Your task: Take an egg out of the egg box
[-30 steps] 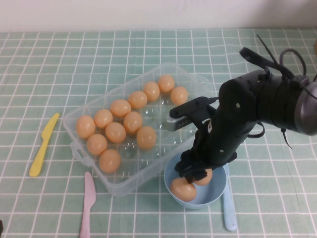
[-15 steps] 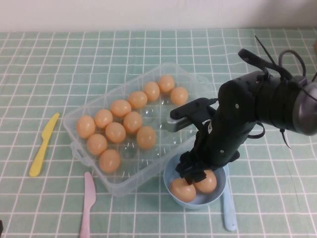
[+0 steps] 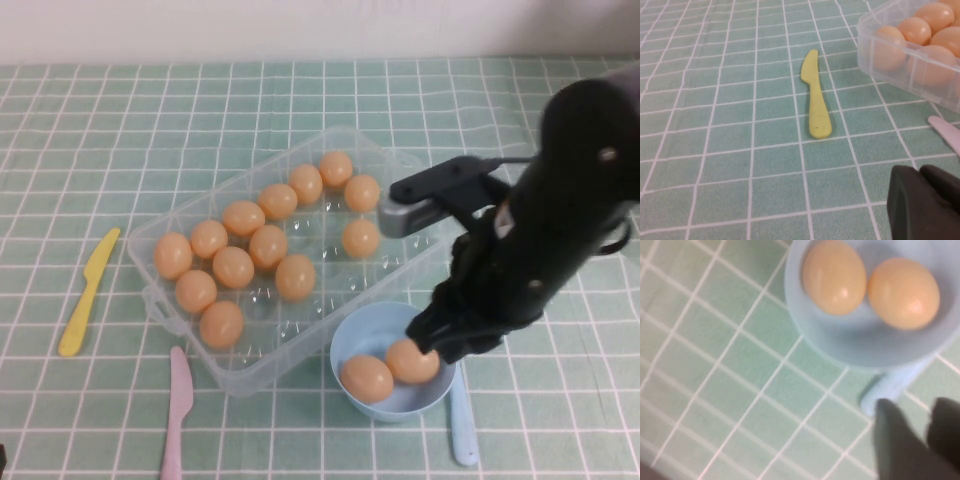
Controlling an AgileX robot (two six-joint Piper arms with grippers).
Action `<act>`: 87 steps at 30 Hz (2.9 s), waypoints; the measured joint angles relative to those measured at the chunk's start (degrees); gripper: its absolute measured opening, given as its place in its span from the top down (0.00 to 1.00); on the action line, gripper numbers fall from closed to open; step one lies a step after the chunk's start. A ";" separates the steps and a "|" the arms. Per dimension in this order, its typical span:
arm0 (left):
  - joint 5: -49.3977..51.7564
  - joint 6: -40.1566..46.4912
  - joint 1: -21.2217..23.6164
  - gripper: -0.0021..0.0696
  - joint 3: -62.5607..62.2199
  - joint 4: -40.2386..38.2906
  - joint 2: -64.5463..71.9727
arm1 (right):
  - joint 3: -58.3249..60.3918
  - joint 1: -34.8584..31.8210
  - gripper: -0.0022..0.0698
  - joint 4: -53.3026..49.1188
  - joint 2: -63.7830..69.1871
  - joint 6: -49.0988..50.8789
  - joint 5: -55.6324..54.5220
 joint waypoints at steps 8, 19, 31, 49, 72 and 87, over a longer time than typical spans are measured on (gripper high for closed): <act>0.00 0.00 0.00 0.97 0.00 0.00 0.00 | 0.38 0.00 0.98 -0.25 -9.88 0.91 3.65; 0.00 0.00 0.00 0.97 0.00 0.00 0.00 | 6.86 0.00 0.99 0.02 -23.49 1.04 4.51; 0.00 0.00 0.00 0.97 0.00 0.00 0.00 | 22.81 0.00 0.99 -0.11 -36.53 -1.23 -3.40; 0.00 0.00 0.00 0.97 0.00 0.00 0.00 | 75.71 -31.53 0.99 4.56 -79.07 -6.99 -60.09; 0.00 0.00 0.00 0.97 0.00 0.00 0.00 | 77.00 -32.39 0.99 4.46 -90.71 -10.54 -45.53; 0.00 0.00 0.00 0.97 0.00 0.00 0.00 | 77.00 -32.39 0.99 5.24 -90.71 -10.54 -45.53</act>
